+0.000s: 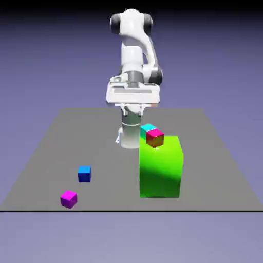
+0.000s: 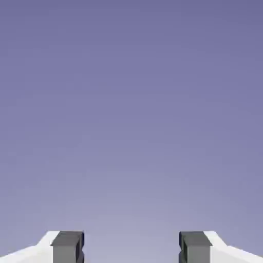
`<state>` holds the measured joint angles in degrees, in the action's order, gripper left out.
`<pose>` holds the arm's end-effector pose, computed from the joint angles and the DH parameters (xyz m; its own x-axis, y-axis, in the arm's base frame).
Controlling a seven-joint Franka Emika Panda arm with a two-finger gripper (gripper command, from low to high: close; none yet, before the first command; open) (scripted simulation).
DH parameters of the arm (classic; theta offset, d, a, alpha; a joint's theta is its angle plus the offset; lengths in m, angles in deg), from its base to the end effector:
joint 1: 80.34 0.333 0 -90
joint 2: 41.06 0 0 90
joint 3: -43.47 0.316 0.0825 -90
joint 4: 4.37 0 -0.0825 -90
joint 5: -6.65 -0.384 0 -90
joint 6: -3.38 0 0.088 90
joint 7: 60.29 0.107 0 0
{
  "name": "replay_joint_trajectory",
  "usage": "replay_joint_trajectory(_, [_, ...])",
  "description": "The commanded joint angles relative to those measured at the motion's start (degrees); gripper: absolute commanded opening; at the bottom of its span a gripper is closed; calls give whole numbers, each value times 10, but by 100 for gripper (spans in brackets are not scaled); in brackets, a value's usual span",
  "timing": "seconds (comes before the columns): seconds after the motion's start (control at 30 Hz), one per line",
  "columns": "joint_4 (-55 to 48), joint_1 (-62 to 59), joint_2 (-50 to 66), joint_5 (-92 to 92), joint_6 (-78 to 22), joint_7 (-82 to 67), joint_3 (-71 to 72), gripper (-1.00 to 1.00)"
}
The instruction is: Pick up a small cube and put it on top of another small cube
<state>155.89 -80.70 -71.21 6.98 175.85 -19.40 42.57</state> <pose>0.3965 -0.0083 0.4436 0.5479 -0.6653 0.5071 -0.4958 -0.7465 -0.4437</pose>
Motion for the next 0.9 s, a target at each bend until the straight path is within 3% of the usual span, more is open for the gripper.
replay_joint_trajectory(0.0, [-6, -9, 21, 3, -13, -13, -7, 0])
replay_joint_trajectory(0.6, [-115, -161, 383, 51, -234, -240, -136, 0])
replay_joint_trajectory(0.83, [-121, -179, 503, 10, -122, -267, -115, 0])
replay_joint_trajectory(0.87, [-121, -179, 503, 10, -122, -267, -115, -100])
